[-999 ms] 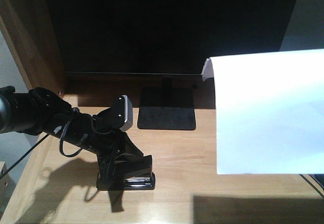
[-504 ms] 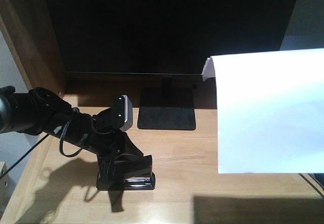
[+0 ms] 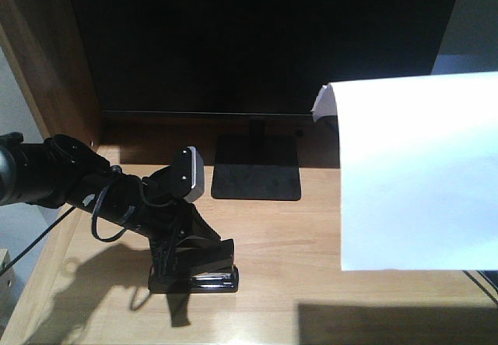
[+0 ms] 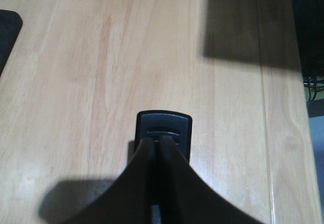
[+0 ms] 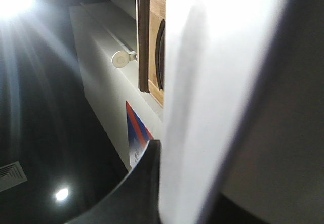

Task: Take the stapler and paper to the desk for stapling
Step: 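Swing the right gripper with the white paper down toward the desk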

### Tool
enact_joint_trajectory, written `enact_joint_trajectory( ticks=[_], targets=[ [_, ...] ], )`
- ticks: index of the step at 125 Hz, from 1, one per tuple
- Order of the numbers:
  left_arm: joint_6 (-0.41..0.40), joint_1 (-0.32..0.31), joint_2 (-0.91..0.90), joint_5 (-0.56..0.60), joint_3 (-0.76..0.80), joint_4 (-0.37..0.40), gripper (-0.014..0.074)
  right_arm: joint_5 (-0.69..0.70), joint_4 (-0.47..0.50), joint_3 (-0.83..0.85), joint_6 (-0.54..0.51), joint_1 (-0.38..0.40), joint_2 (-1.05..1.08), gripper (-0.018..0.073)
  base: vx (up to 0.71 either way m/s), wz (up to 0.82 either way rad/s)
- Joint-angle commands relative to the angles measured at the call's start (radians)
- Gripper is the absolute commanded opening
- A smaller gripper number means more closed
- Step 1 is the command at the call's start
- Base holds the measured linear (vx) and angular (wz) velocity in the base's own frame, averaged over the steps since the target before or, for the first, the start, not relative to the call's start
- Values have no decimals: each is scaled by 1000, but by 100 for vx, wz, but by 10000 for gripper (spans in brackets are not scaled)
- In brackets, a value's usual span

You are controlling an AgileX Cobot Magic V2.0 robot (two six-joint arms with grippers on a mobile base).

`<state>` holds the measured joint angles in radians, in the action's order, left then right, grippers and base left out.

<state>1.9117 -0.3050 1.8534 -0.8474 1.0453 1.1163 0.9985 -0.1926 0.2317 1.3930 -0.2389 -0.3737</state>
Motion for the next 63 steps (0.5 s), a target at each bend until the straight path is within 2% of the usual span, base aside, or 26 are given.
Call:
enact_joint_trajectory(
  ticks=[1, 39, 63],
  targets=[
    [1, -4, -42, -25, 25, 53, -6, 33, 21, 34, -9, -2, -8, -6, 0, 0],
    [1, -4, -42, -25, 25, 53, -6, 13, 75, 104, -115, -2, -114, -3, 0, 0],
    [1, -4, -42, -25, 25, 53, -6, 83, 102, 135, -155, -2, -262, -3, 0, 0]
  ],
)
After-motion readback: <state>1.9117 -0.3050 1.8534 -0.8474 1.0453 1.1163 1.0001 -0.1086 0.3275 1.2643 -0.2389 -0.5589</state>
